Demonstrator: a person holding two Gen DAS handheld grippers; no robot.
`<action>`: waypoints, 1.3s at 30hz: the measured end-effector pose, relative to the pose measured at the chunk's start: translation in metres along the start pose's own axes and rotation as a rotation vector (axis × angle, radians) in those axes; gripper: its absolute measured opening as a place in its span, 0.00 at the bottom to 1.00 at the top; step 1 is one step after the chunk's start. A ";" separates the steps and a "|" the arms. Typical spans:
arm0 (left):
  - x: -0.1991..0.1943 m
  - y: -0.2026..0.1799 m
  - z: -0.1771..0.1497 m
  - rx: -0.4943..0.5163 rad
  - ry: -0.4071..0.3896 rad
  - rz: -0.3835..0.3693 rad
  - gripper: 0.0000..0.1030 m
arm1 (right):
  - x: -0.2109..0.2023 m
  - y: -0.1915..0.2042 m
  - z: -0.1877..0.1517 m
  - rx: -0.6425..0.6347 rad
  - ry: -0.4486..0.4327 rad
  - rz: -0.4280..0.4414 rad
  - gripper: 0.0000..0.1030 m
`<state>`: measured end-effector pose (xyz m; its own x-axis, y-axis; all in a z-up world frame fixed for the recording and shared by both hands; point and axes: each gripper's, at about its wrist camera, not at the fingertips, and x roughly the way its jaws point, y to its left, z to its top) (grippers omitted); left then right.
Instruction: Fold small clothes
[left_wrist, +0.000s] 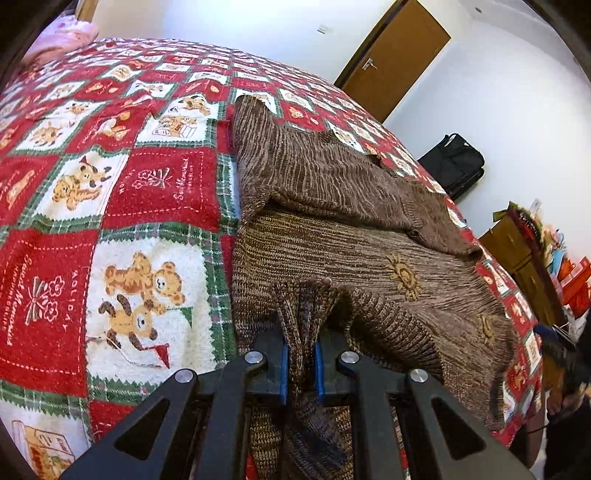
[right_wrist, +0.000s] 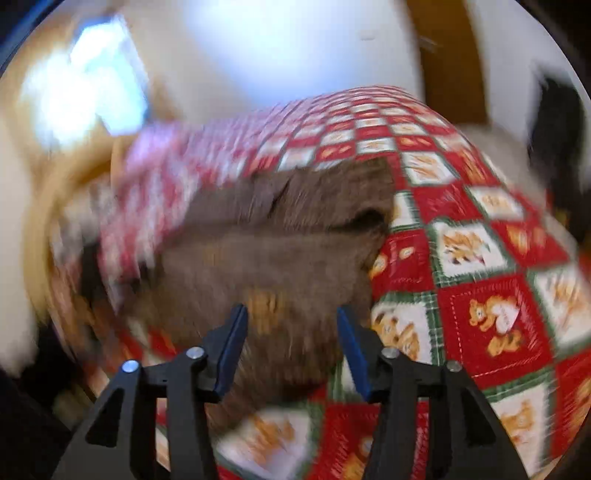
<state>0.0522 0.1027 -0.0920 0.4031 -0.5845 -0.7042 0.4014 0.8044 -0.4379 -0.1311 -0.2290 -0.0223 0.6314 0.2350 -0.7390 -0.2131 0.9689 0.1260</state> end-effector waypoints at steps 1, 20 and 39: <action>0.004 -0.001 0.003 0.001 0.000 0.004 0.10 | 0.004 0.018 -0.004 -0.110 0.035 -0.029 0.54; 0.007 -0.005 0.001 0.036 0.018 0.058 0.10 | 0.070 0.125 -0.106 -1.599 0.302 -0.067 0.47; 0.002 0.001 0.020 -0.065 -0.043 0.004 0.10 | 0.074 -0.078 0.070 0.277 0.033 0.180 0.10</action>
<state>0.0698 0.1000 -0.0821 0.4406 -0.5838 -0.6819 0.3462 0.8114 -0.4710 -0.0157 -0.2819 -0.0411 0.5763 0.4058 -0.7094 -0.1050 0.8976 0.4281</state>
